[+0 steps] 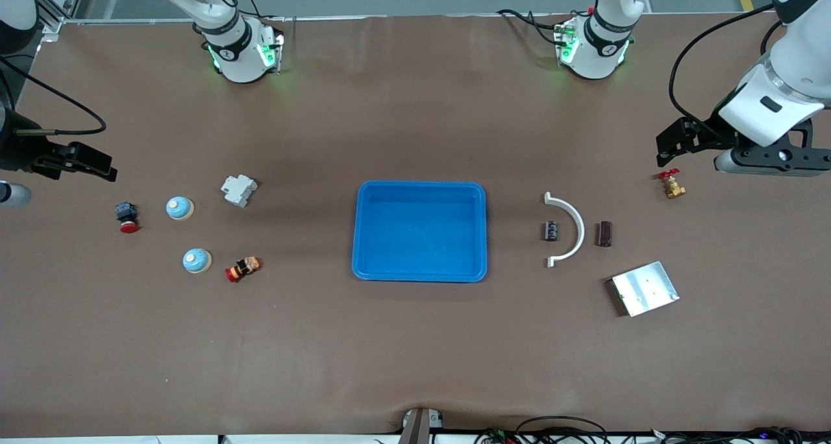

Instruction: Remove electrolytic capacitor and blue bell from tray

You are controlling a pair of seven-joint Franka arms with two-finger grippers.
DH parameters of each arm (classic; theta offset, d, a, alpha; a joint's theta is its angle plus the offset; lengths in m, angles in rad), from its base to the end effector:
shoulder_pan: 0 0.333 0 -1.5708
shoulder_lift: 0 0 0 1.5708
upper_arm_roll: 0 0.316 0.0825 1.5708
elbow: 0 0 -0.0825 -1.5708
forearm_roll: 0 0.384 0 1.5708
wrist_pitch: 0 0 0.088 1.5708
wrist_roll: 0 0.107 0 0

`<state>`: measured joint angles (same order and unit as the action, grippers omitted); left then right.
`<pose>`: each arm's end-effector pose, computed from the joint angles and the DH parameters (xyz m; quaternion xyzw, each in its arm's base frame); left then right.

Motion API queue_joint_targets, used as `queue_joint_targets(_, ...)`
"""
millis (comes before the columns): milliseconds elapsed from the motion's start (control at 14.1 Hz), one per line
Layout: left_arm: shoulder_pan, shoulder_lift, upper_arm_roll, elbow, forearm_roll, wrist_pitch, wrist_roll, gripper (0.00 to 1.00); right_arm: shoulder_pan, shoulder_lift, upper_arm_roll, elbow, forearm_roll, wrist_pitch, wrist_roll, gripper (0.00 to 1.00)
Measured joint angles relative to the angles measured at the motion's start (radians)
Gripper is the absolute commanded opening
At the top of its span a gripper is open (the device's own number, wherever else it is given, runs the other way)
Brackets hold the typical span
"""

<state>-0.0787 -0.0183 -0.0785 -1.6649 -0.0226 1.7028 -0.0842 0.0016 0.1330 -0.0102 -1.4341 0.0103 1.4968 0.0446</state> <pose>0.5524 -0.0901 0.6017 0.9989 -0.0353 0.0266 0.0138 0.5876 -0.0035 0.6063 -0.9990 0.0264 0.0352 0.0038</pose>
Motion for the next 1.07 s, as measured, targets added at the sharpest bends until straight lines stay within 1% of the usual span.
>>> queue_joint_targets(498, -0.009, 0.000, -0.003, -0.001, 0.000, -0.007, 0.001, 1.00, 0.000, 0.000, -0.001, 0.000, 0.006, 0.018, -0.050, 1.00)
queue_joint_targets(1067, -0.010, -0.001, -0.003, 0.005, 0.000, -0.007, 0.027, 1.00, 0.000, 0.000, -0.001, 0.000, 0.006, 0.018, -0.052, 1.00)
